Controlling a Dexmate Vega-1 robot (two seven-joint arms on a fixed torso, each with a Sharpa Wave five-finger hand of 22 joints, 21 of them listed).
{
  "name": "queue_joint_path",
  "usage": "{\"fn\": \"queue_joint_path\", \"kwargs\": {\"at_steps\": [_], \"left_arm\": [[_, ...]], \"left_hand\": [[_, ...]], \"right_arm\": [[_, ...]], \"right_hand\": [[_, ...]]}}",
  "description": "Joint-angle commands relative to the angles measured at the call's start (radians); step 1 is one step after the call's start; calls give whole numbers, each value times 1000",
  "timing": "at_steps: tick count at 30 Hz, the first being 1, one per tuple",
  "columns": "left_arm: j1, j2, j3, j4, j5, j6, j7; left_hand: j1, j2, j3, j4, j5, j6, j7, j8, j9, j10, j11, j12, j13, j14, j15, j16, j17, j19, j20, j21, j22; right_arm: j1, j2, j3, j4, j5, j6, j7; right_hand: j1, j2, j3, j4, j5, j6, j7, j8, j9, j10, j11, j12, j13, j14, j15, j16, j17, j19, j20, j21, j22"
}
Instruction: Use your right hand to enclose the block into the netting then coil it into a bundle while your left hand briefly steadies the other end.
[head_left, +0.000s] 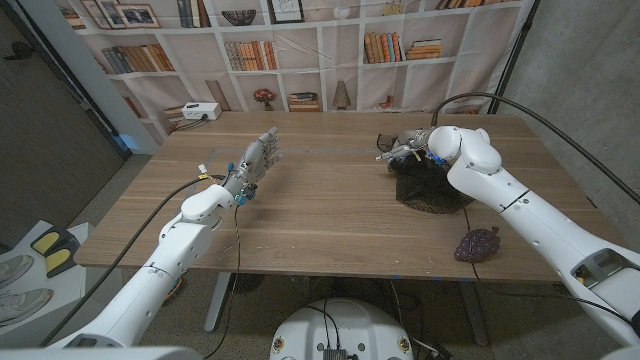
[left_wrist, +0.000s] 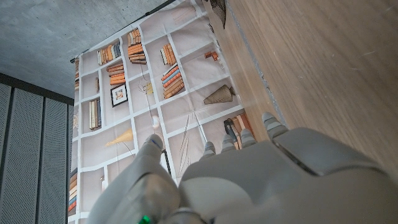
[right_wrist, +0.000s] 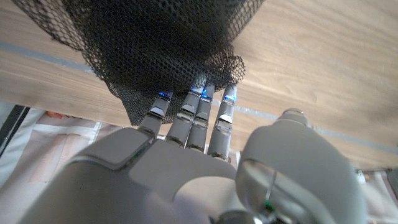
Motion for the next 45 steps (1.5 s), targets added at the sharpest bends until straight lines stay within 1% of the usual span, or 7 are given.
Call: {"fn": "queue_joint_path", "kwargs": {"at_steps": [1, 5, 12, 18, 26, 34, 45], "left_arm": [[-5, -2, 1, 15, -4, -1, -9], [-12, -4, 3, 26, -5, -5, -16], [-33, -8, 12, 52, -7, -8, -38], [-56, -14, 21, 84, -8, -15, -62], [-83, -20, 32, 118, -9, -21, -94], [-93, -18, 34, 132, -11, -23, -114], [-102, -17, 34, 145, -11, -27, -132]], "left_hand": [[2, 13, 4, -7, 5, -46, 1, 5, 2, -84, -4, 6, 5, -17, -1, -1, 4, 1, 7, 3, 6], [2, 14, 4, -7, 5, -46, 1, 5, 2, -83, -4, 6, 5, -16, -1, -1, 4, 2, 7, 3, 6], [3, 14, 4, -8, 5, -46, 1, 4, 2, -84, -4, 5, 5, -16, -1, -1, 4, 2, 8, 3, 6], [3, 15, 4, -8, 5, -47, 1, 4, 2, -83, -2, 6, 5, -16, -2, -1, 4, 2, 10, 3, 6], [3, 15, 4, -8, 4, -46, 1, 4, 2, -84, -4, 6, 5, -16, -1, -1, 4, 1, 10, 3, 6], [3, 15, 3, -9, 4, -48, 1, 3, 2, -83, -6, 6, 5, -16, -2, -1, 4, 1, 10, 3, 6], [3, 15, 3, -9, 4, -48, 1, 3, 2, -85, -4, 5, 5, -18, -1, -2, 4, 0, 10, 2, 6]], "right_arm": [[-189, 62, 261, -106, 162, 20, -202], [-227, 56, 281, -149, 128, -17, -201], [-278, 29, 272, -247, 0, -157, -149], [-265, -47, 142, -326, -265, -386, 6], [-217, -109, 5, -330, -512, -530, 226], [-178, -124, -38, -314, -651, -587, 470], [-140, -116, -68, -269, -765, -537, 701]], "right_hand": [[15, 10, -8, -7, 9, -167, -10, -24, 1, -87, -5, -49, 5, -62, -3, -11, -1, -22, 11, -17, 3], [12, 6, -22, -11, 9, -304, -10, -21, 2, -172, -5, -89, 12, -134, 6, -25, 3, -52, 18, -36, 4], [19, 6, -26, -19, 9, -351, 11, -17, 5, -219, -2, -108, 16, -188, 15, -37, 4, -71, 19, -47, 6], [-3, 1, -44, -14, 3, -437, 34, -18, 9, -299, -1, -136, 23, -259, 26, -52, 6, -106, 17, -66, 8], [-20, -14, -65, -13, -2, -510, 43, -16, 11, -367, 1, -154, 30, -324, 33, -68, 4, -143, 5, -84, 11], [-52, -40, -99, -5, -9, -580, 59, -14, 15, -430, 16, -162, 39, -375, 38, -76, 0, -186, 10, -105, 13], [-66, -67, -124, -4, -15, -603, 61, -12, 15, -436, 16, -156, 43, -378, 34, -72, -4, -197, 5, -112, 13]]}}
